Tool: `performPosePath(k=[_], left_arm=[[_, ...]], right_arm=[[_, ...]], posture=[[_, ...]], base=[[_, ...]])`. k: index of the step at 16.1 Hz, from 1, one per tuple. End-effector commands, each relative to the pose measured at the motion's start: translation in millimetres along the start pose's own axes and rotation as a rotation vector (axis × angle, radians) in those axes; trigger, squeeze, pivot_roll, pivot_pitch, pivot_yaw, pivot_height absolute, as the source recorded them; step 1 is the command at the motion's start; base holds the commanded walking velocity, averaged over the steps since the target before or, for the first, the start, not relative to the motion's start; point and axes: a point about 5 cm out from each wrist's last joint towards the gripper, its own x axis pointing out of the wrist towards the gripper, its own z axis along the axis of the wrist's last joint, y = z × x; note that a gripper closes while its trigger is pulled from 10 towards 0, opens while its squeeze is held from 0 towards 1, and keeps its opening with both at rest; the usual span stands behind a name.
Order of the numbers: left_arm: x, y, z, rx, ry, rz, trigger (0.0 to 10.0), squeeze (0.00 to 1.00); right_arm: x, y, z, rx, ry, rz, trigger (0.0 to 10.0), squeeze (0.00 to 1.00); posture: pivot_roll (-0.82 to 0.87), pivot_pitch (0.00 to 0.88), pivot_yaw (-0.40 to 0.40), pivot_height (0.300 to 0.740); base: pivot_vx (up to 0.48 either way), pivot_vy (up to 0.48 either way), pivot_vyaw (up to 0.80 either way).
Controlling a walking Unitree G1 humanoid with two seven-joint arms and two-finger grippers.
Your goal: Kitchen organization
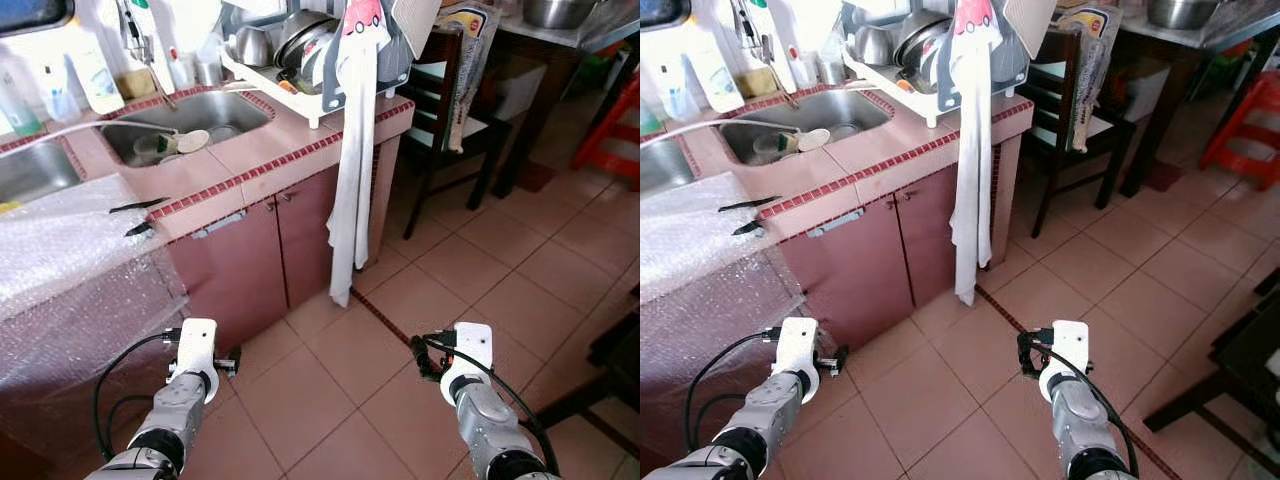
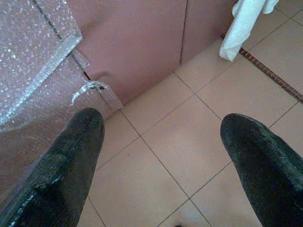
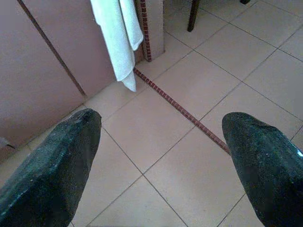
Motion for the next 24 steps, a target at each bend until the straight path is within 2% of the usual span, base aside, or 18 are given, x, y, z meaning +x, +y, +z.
performPosePath(k=[1, 14, 15, 16, 20, 23, 24], left_arm=[[0.1, 4.3, 0.2, -0.003, 0.008, 0.018, 10.0, 0.00], [0.1, 4.3, 0.2, -0.003, 0.008, 0.018, 10.0, 0.00], [3.4, -2.9, 19.3, 0.031, -0.070, -0.015, 10.0, 0.00], [4.5, -4.9, 28.1, 0.035, -0.103, -0.028, 10.0, 0.00], [6.9, -12.6, 47.7, 0.019, -0.166, -0.061, 10.0, 0.00], [7.1, -17.1, 52.8, 0.004, -0.191, -0.068, 10.0, 0.00], [6.7, -17.4, 55.9, 0.000, -0.214, -0.063, 10.0, 0.00]], right_arm=[[1.4, 0.9, 1.7, 0.007, 0.003, 0.002, 10.0, 0.00], [1.4, 0.9, 1.7, 0.007, 0.003, 0.002, 10.0, 0.00], [17.6, 2.8, 52.6, -0.024, -0.133, 0.006, 10.0, 0.00], [18.5, -1.8, 62.6, -0.004, -0.172, -0.010, 10.0, 0.00], [16.2, -14.7, 67.5, 0.008, -0.201, -0.034, 10.0, 0.00], [15.7, -12.3, 64.5, 0.008, -0.196, -0.025, 10.0, 0.00], [15.0, -7.2, 64.5, 0.003, -0.209, 0.000, 10.0, 0.00]], posture=[[-0.10, 0.000, 0.031, 0.740], [-0.10, 0.000, 0.031, 0.740], [-0.06, 0.000, -0.006, 0.740], [-0.07, 0.000, 0.003, 0.740], [-0.06, 0.004, 0.004, 0.740], [-0.07, 0.009, -0.012, 0.740], [-0.08, 0.012, -0.021, 0.740]], base=[[0.000, 0.000, 0.00], [0.000, 0.000, 0.00], [0.000, 0.000, 0.00], [0.000, 0.000, 0.00], [0.000, 0.000, 0.00], [0.000, 0.000, 0.00], [0.000, 0.000, 0.00]])
